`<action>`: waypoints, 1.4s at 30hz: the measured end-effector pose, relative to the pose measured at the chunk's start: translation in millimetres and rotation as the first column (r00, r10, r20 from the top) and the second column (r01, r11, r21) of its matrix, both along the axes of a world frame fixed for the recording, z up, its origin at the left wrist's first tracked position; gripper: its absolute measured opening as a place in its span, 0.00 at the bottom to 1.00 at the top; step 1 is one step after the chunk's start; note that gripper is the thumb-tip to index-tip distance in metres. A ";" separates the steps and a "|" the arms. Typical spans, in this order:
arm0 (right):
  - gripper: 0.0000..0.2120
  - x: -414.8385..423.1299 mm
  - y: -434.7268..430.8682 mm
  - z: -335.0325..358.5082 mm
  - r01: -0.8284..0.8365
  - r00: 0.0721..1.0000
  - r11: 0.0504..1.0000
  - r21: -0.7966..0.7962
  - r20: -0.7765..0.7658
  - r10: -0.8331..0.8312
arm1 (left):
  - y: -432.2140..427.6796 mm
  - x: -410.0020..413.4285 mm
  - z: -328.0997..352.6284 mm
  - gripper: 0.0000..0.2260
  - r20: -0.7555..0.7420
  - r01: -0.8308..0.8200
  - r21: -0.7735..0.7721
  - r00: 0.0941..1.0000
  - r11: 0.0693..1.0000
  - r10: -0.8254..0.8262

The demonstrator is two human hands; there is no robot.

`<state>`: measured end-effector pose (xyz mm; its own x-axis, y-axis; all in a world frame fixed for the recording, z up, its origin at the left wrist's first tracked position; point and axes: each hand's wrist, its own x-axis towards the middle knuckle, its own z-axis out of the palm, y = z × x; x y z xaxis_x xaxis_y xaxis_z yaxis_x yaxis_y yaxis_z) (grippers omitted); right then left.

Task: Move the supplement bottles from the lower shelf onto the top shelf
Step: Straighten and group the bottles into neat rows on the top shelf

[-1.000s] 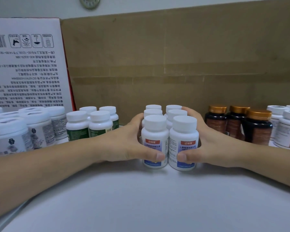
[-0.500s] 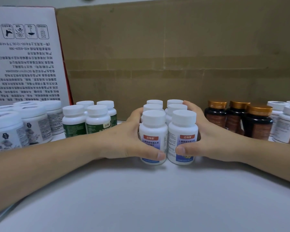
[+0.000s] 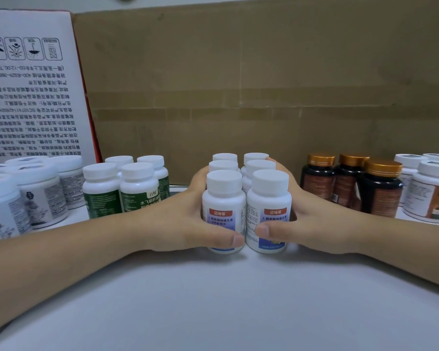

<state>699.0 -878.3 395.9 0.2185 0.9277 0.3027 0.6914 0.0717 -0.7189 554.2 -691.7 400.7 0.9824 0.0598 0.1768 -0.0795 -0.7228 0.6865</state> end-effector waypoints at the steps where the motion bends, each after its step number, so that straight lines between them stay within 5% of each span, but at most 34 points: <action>1: 0.45 -0.1 -0.2 -0.4 0.006 1.000 1.000 -0.002 0.007 -0.006 | -0.5 0.0 0.0 0.48 0.005 0.000 -0.003 1.000 1.000 0.000; 16: 0.46 -0.6 0.5 -3.5 0.069 0.990 0.997 -0.022 0.125 -0.065 | -2.5 0.7 -0.1 0.46 0.006 0.014 0.001 1.000 1.000 -0.014; 42: 0.46 -4.2 -0.3 2.2 0.024 0.997 0.999 -0.048 0.075 -0.021 | -2.9 -3.3 -3.4 0.42 0.019 -0.007 -0.066 1.000 0.998 0.008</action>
